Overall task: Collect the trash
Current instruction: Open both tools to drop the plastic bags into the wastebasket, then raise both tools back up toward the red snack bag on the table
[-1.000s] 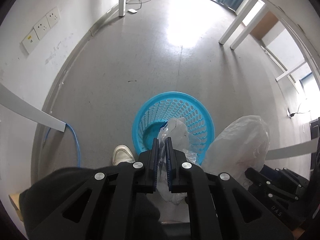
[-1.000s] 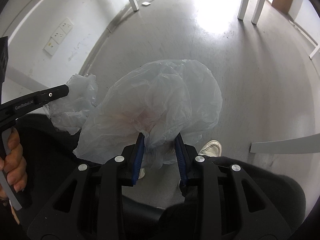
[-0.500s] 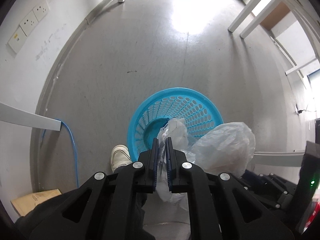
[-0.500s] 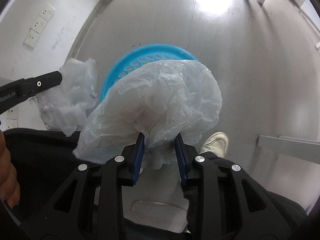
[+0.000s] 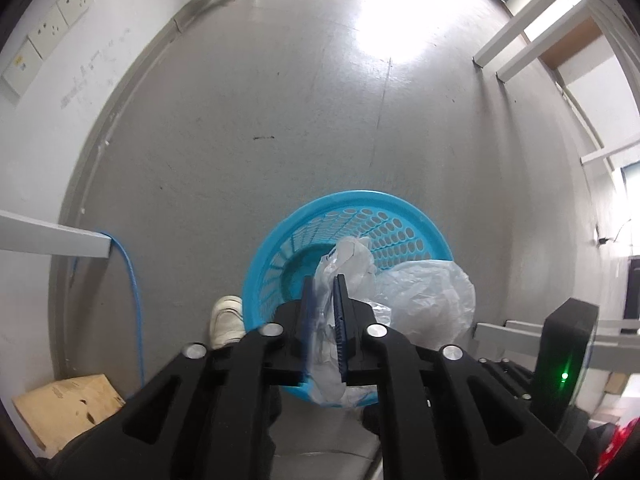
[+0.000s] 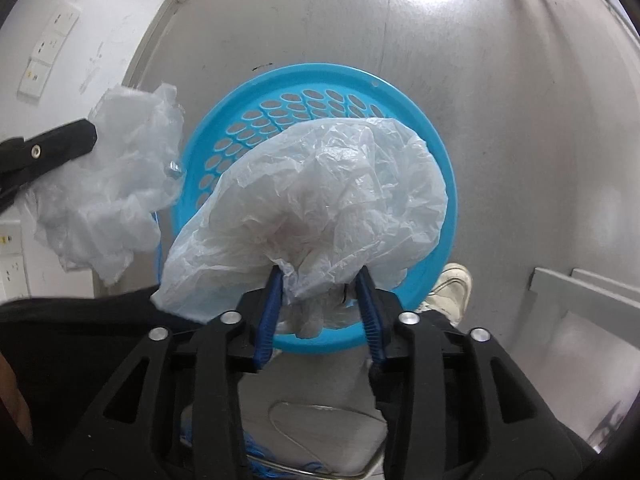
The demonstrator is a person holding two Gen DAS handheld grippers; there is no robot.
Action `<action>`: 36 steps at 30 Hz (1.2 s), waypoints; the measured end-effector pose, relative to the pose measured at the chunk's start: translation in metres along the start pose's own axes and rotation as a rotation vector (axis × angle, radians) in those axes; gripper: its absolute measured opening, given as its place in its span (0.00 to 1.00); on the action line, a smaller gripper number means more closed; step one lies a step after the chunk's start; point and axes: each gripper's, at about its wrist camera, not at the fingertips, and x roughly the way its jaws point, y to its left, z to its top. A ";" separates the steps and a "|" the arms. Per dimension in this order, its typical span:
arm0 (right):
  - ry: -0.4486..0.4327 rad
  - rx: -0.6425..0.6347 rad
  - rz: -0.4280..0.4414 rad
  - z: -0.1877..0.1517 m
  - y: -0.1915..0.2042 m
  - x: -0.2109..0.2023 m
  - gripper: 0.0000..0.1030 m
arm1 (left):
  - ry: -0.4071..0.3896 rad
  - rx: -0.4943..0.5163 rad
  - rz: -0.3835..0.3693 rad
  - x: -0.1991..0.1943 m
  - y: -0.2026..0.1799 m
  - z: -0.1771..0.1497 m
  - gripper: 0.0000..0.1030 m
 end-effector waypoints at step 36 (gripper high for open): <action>-0.268 -0.098 -0.002 -0.096 0.016 -0.127 0.66 | -0.155 0.094 0.020 -0.081 -0.003 -0.081 0.52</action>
